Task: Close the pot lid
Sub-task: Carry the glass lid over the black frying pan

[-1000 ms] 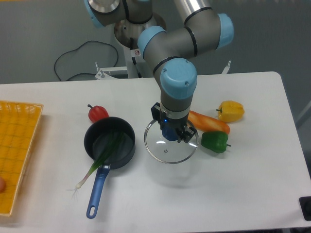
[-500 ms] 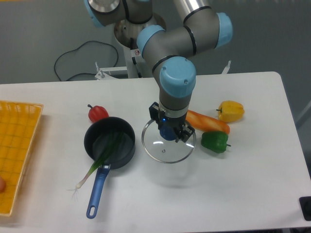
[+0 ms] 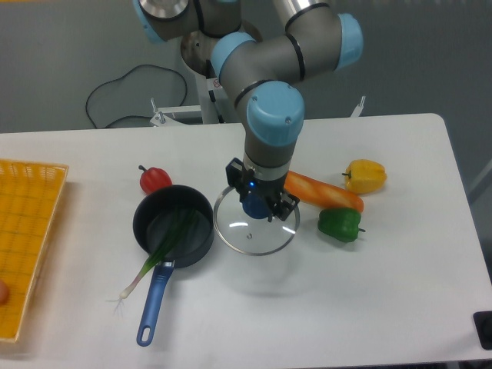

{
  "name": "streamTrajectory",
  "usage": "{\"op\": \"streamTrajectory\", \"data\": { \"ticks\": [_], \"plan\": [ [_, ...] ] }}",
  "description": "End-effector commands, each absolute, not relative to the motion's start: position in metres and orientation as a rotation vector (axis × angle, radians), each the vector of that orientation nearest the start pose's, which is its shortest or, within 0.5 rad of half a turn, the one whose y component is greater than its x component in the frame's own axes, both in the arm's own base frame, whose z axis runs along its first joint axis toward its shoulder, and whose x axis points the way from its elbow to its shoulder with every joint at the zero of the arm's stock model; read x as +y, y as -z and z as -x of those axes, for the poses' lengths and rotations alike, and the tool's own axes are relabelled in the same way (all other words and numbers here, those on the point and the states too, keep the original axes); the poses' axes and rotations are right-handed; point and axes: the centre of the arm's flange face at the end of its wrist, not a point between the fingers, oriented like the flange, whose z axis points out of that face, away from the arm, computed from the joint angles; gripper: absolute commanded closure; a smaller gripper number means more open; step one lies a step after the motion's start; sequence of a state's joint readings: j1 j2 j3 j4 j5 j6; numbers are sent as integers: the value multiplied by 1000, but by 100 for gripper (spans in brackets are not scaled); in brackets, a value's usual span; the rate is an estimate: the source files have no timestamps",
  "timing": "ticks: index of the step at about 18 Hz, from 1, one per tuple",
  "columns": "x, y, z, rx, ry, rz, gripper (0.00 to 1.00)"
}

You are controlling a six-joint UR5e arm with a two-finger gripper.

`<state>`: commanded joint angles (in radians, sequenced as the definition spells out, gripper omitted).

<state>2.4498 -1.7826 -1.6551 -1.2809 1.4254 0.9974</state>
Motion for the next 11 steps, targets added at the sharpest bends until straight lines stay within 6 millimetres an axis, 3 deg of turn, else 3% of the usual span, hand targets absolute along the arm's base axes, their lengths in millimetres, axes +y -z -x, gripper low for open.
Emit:
{"op": "streamTrajectory", "data": {
  "ticks": [4, 11],
  "plan": [
    [490, -364, 319, 39, 191, 2994, 58],
    [505, -367, 305, -135, 305, 2901, 55]
  ]
}}
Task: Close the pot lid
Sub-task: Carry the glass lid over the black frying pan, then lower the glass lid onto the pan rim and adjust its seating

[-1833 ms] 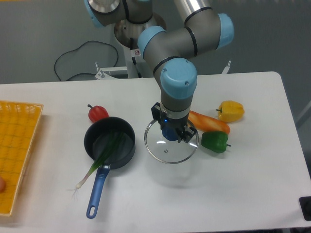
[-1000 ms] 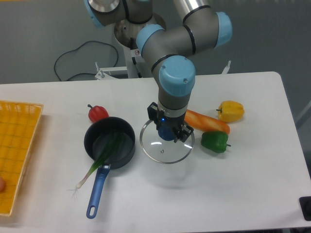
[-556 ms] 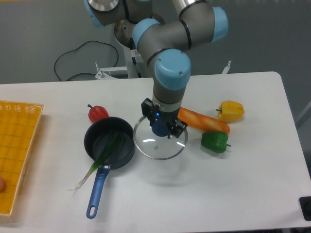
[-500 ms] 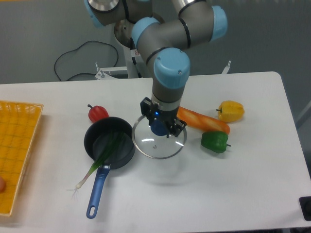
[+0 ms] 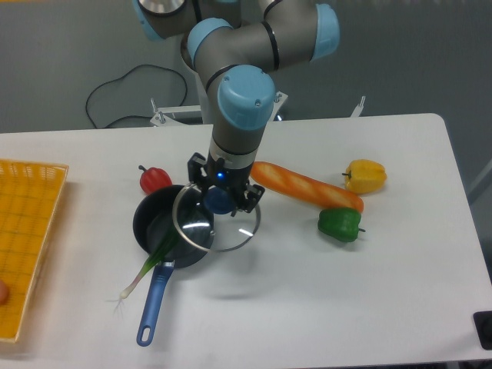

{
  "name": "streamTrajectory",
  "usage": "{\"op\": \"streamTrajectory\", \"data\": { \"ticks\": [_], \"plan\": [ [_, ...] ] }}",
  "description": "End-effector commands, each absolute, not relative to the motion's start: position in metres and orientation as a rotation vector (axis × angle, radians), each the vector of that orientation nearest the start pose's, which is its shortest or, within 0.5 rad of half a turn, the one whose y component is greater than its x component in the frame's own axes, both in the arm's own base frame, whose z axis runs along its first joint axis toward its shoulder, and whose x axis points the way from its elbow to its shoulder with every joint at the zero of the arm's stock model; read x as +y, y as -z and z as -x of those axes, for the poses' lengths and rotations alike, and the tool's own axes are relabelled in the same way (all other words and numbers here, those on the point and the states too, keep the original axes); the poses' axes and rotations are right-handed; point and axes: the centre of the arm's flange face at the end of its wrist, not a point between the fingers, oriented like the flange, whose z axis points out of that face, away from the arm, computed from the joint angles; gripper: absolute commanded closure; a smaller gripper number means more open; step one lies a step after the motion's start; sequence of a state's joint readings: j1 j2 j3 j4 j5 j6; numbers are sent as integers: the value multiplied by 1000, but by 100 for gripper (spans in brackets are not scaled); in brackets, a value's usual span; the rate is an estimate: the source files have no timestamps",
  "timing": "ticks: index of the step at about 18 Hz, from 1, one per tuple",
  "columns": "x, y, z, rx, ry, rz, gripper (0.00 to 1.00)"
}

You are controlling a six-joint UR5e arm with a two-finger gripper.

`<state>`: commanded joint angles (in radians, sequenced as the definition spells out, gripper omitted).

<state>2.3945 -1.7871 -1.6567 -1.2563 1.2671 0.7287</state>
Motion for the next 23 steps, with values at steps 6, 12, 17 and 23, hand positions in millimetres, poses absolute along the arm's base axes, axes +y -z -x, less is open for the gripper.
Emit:
{"op": "streamTrajectory", "data": {
  "ticks": [6, 12, 17, 23],
  "plan": [
    [518, -356, 286, -160, 341, 2919, 55],
    [524, -339, 265, -143, 341, 2920, 55],
    [526, -334, 264, -139, 345, 2922, 55],
    [528, -326, 263, -200, 365, 2928, 55]
  ]
}}
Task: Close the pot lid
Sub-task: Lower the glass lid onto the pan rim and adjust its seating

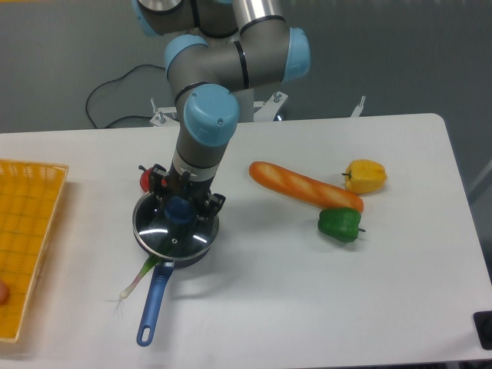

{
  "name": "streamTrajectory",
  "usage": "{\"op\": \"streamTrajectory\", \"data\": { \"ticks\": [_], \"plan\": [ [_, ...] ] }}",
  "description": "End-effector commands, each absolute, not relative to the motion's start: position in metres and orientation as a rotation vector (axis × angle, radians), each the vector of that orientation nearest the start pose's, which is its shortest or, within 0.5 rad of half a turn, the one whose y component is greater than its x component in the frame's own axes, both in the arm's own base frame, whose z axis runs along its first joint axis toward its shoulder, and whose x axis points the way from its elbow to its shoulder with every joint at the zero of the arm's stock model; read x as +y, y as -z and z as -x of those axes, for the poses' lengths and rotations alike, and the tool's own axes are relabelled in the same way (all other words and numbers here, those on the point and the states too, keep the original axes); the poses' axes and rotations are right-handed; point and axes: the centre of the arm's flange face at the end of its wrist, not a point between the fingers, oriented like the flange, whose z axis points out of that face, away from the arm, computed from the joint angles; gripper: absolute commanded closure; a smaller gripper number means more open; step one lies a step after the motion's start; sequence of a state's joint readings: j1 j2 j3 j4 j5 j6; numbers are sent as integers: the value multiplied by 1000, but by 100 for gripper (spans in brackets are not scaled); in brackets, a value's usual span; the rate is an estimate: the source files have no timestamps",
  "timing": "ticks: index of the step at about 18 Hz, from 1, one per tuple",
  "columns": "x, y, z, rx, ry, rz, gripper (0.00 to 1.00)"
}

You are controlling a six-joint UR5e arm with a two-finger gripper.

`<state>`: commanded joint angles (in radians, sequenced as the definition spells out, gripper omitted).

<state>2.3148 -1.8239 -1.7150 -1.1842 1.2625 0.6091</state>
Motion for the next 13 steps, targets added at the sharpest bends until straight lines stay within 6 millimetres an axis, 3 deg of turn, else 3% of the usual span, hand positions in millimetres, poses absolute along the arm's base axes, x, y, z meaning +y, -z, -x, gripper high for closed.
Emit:
{"op": "streamTrajectory", "data": {
  "ticks": [13],
  "plan": [
    [534, -310, 249, -180, 401, 2953, 55]
  ]
}}
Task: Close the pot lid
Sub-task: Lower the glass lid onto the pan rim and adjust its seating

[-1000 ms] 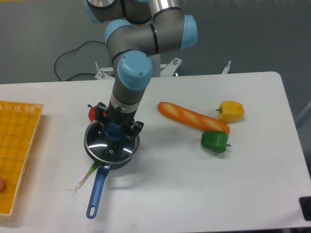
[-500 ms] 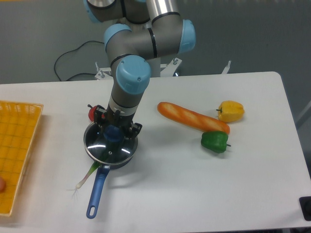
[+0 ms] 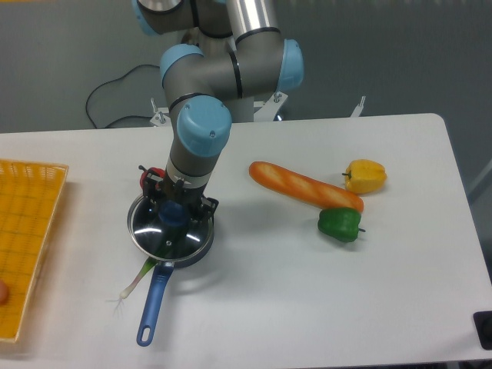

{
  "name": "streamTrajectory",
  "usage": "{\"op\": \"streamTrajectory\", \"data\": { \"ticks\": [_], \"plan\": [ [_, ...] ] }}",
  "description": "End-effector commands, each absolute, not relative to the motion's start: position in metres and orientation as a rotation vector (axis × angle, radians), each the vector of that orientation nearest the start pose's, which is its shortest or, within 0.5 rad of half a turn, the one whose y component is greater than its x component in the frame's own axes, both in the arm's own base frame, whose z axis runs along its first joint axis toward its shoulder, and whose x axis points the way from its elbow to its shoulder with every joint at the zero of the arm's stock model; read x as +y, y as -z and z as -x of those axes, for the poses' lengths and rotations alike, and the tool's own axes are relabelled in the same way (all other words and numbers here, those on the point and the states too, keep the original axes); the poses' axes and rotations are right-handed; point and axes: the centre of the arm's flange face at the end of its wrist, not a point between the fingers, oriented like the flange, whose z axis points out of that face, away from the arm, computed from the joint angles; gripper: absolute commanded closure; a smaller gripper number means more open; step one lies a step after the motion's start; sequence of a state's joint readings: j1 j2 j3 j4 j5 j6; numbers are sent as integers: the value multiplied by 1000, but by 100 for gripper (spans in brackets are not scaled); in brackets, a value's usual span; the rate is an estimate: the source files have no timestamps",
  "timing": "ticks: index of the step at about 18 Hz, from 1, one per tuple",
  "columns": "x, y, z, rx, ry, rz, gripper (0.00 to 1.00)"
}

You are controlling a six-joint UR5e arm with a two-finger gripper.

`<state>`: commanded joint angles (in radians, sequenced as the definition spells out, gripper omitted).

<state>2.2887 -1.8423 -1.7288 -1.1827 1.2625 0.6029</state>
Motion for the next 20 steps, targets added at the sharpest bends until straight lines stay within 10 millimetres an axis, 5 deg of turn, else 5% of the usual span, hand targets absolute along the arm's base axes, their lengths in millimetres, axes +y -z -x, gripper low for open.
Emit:
{"op": "streamTrajectory", "data": {
  "ticks": [20],
  "plan": [
    [535, -300, 240, -195, 417, 2967, 55]
  ]
}}
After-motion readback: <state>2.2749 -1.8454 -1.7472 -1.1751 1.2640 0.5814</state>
